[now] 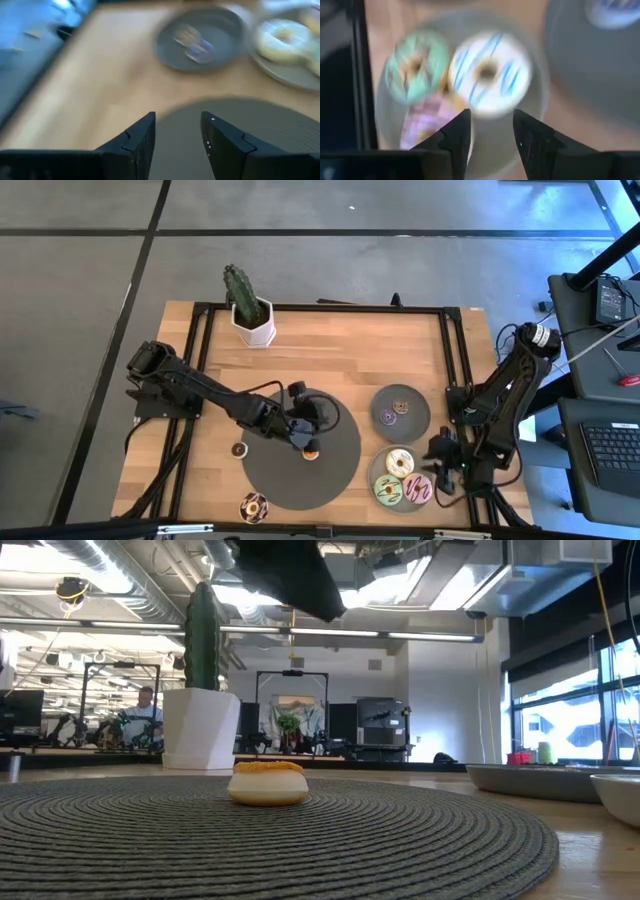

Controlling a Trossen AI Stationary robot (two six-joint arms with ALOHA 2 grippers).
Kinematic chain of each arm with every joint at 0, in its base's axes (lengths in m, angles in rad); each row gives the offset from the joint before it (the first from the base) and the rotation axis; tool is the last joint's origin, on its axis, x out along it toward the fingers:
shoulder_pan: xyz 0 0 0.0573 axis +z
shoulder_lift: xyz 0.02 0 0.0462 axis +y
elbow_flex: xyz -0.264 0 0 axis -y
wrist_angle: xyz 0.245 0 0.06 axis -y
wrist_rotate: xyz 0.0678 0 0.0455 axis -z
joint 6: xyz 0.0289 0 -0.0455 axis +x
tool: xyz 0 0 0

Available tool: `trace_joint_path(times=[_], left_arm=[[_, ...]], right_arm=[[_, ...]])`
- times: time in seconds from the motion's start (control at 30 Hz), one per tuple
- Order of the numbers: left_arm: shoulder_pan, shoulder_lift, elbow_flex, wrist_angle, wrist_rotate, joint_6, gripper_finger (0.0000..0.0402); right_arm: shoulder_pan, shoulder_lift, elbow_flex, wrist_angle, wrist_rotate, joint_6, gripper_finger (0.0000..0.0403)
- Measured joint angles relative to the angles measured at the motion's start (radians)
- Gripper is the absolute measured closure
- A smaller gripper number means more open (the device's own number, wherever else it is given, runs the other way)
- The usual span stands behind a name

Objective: Pick & Place donuts
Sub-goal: Put the small orange donut on the dark gray plate

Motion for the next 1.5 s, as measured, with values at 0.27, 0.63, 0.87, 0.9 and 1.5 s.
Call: trace_joint_path(times=[0.27,0.63,0.87,0.9,1.5], left_arm=[[-0.014,0.009,-0.047,-0.009,0.318,-0.053,0.0253],[-0.038,0.009,-0.19,0.123,0.406,-0.094,0.0265],[-0.036,0.01,-0.268,0.227,0.374,-0.104,0.0283],[-0.035,0.011,-0.276,0.238,0.378,-0.104,0.0285],[-0.016,0.154,-0.282,0.307,0.431,-0.124,0.0303]], right_arm=[[-0.153,-0.074,0.0,0.015,0.19,-0.182,0.0254],[-0.337,-0.087,0.0,0.124,0.158,-0.518,0.0254],[-0.386,-0.087,0.0,0.128,0.158,-0.531,0.0254],[-0.392,-0.087,0.0,0.128,0.158,-0.533,0.0254],[-0.436,-0.087,0.0,0.135,0.111,-0.547,0.0253]])
